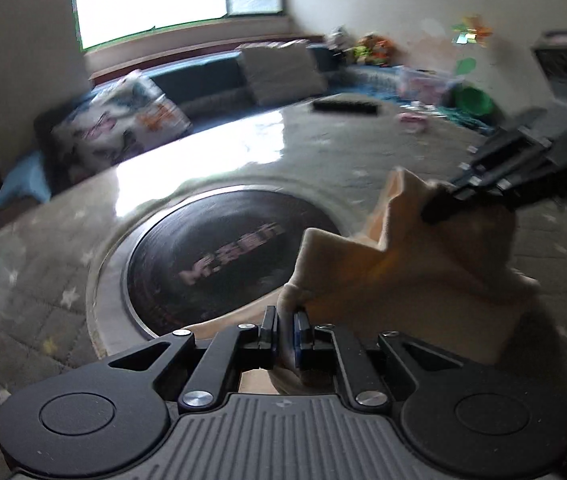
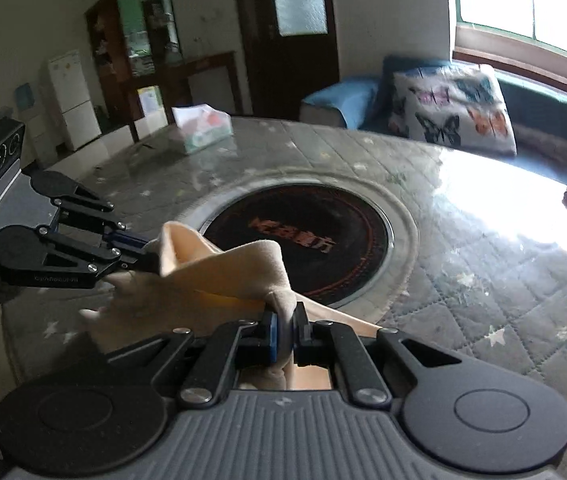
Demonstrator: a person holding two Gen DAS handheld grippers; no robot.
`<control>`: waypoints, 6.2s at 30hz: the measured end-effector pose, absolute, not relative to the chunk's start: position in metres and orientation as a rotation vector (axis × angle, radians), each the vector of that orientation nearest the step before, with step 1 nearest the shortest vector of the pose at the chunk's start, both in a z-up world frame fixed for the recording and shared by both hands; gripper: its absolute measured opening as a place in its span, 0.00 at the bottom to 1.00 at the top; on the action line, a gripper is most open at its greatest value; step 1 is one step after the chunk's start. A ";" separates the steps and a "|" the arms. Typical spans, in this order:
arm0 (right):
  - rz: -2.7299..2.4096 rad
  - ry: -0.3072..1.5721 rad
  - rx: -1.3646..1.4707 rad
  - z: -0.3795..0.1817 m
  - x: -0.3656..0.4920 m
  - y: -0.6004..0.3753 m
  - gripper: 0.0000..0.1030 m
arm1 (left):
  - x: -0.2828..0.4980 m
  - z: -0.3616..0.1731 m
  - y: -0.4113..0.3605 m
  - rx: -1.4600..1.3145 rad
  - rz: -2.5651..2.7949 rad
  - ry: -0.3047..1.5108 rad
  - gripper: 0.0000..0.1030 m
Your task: Fold clothes
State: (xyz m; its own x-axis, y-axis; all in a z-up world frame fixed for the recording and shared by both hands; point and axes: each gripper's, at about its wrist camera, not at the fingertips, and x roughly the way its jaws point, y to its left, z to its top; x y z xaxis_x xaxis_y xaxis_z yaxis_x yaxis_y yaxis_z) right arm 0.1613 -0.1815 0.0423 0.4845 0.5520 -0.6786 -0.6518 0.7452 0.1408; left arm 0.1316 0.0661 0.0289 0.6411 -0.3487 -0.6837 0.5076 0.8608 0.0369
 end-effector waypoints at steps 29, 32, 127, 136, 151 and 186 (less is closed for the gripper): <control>0.513 0.815 0.168 -0.009 0.160 -0.243 0.20 | 0.103 0.032 0.120 -0.085 -0.295 0.720 0.43; 0.505 0.793 0.185 -0.008 0.157 -0.243 0.08 | 0.105 0.026 0.121 -0.121 -0.298 0.736 0.43; 0.687 0.725 -0.218 -0.013 0.169 -0.111 0.10 | 0.137 0.013 0.050 -0.018 -0.451 0.755 0.12; 0.679 0.702 -0.221 0.002 0.141 -0.124 0.13 | 0.111 0.015 0.059 -0.045 -0.412 0.730 0.46; 0.745 0.601 -0.341 -0.014 0.062 -0.107 0.16 | 0.048 0.005 0.066 0.034 -0.299 0.655 0.53; 0.581 0.669 -0.102 -0.014 0.059 -0.185 0.35 | 0.023 0.000 0.100 -0.077 -0.153 0.645 0.75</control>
State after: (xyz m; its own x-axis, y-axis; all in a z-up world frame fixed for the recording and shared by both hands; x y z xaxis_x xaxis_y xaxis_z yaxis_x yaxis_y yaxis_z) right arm 0.0588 -0.1846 -0.0135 0.6325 0.4752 -0.6117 -0.5387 0.8373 0.0933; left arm 0.0225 0.0999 -0.0005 0.7885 -0.1664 -0.5921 0.1184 0.9858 -0.1194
